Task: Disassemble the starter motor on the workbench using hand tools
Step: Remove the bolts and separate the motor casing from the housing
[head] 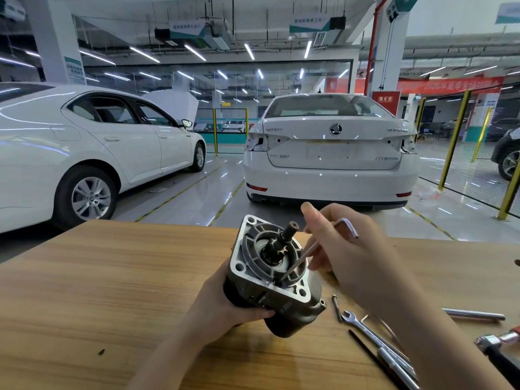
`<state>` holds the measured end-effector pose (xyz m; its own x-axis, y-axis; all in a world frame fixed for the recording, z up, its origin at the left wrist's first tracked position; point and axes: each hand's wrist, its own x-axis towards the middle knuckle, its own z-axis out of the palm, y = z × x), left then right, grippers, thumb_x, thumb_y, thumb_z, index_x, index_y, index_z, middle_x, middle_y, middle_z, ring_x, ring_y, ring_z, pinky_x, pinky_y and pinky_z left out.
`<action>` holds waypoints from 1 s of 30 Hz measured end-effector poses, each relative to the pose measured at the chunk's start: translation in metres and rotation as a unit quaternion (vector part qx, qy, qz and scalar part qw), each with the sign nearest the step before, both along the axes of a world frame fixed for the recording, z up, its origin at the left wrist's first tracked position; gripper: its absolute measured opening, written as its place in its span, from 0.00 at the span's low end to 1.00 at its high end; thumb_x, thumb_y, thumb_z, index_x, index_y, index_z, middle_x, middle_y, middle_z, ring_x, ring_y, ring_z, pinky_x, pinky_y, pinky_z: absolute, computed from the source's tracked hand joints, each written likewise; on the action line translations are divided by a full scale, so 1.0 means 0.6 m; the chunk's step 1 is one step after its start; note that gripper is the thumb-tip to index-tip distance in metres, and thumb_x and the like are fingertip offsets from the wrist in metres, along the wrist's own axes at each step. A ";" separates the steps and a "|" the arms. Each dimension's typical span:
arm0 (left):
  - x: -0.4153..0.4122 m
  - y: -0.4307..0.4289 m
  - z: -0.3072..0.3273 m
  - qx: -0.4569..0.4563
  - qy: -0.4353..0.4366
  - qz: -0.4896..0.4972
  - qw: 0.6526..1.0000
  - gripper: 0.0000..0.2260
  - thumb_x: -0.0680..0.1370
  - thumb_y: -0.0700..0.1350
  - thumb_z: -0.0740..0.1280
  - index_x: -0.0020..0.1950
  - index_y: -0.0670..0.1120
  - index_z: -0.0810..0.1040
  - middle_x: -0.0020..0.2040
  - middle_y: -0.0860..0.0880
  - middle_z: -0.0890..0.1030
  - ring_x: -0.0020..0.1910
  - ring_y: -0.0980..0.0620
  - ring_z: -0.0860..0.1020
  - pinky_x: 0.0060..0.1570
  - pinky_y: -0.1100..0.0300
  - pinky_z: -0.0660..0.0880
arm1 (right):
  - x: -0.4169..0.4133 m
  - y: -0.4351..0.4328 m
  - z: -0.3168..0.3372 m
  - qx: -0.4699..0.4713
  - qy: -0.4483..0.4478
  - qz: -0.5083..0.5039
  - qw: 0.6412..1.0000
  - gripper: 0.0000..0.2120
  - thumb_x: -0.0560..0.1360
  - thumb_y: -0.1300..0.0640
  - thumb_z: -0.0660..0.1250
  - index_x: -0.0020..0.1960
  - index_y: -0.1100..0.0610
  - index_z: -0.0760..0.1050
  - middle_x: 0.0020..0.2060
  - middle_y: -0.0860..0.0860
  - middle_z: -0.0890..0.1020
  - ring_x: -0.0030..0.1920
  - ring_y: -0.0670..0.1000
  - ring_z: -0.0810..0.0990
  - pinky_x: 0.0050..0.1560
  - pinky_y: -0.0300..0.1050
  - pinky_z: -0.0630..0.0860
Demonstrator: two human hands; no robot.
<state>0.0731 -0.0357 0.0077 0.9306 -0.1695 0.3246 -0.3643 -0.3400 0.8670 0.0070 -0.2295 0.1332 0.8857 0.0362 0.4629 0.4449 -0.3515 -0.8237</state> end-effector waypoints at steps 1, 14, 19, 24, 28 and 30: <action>0.000 0.000 0.000 -0.001 0.000 -0.003 1.000 0.33 0.52 0.57 0.80 0.55 0.59 0.75 0.53 0.62 0.81 0.53 0.66 0.77 0.43 0.74 0.73 | 0.000 -0.002 0.002 0.004 -0.004 0.002 1.000 0.24 0.59 0.29 0.56 0.34 0.49 0.74 0.28 0.47 0.81 0.28 0.46 0.79 0.32 0.45 0.73; -0.002 0.000 0.002 0.004 -0.009 -0.008 1.000 0.33 0.53 0.58 0.80 0.56 0.59 0.74 0.54 0.61 0.81 0.54 0.65 0.77 0.49 0.70 0.71 | -0.012 -0.017 0.012 -0.109 -0.018 -0.024 0.994 0.25 0.58 0.28 0.59 0.33 0.51 0.73 0.23 0.44 0.76 0.25 0.42 0.72 0.31 0.44 0.70; -0.004 0.000 0.003 0.006 -0.013 -0.009 1.000 0.34 0.53 0.59 0.80 0.57 0.58 0.75 0.54 0.61 0.81 0.55 0.64 0.77 0.51 0.68 0.71 | -0.015 -0.026 0.027 -0.055 -0.009 0.010 0.998 0.21 0.53 0.34 0.65 0.33 0.51 0.75 0.24 0.44 0.80 0.23 0.40 0.74 0.33 0.42 0.73; -0.006 0.000 0.004 0.007 -0.013 -0.015 1.000 0.33 0.54 0.56 0.80 0.57 0.58 0.75 0.55 0.61 0.80 0.55 0.65 0.76 0.47 0.75 0.73 | -0.017 -0.024 0.030 -0.009 -0.031 0.022 0.999 0.17 0.55 0.36 0.66 0.36 0.45 0.78 0.24 0.45 0.79 0.22 0.40 0.72 0.31 0.41 0.71; -0.007 -0.001 0.004 0.004 -0.014 -0.008 1.000 0.33 0.54 0.55 0.80 0.57 0.58 0.75 0.54 0.61 0.81 0.54 0.65 0.76 0.46 0.78 0.71 | -0.014 -0.011 0.022 0.017 -0.045 0.024 0.999 0.08 0.64 0.42 0.67 0.37 0.45 0.78 0.24 0.47 0.79 0.22 0.43 0.71 0.29 0.42 0.71; -0.007 -0.001 0.004 0.002 -0.013 -0.006 1.000 0.32 0.54 0.55 0.80 0.56 0.58 0.75 0.54 0.62 0.81 0.54 0.66 0.77 0.46 0.78 0.71 | -0.011 -0.006 0.016 0.034 -0.062 0.019 0.997 0.06 0.70 0.48 0.66 0.35 0.45 0.79 0.23 0.47 0.78 0.22 0.42 0.70 0.26 0.35 0.70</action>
<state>0.0691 -0.0365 0.0102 0.9193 -0.1827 0.3486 -0.3917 -0.3384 0.8556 0.0004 -0.2329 0.1430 0.8200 0.0331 0.5714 0.5569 -0.2769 -0.7831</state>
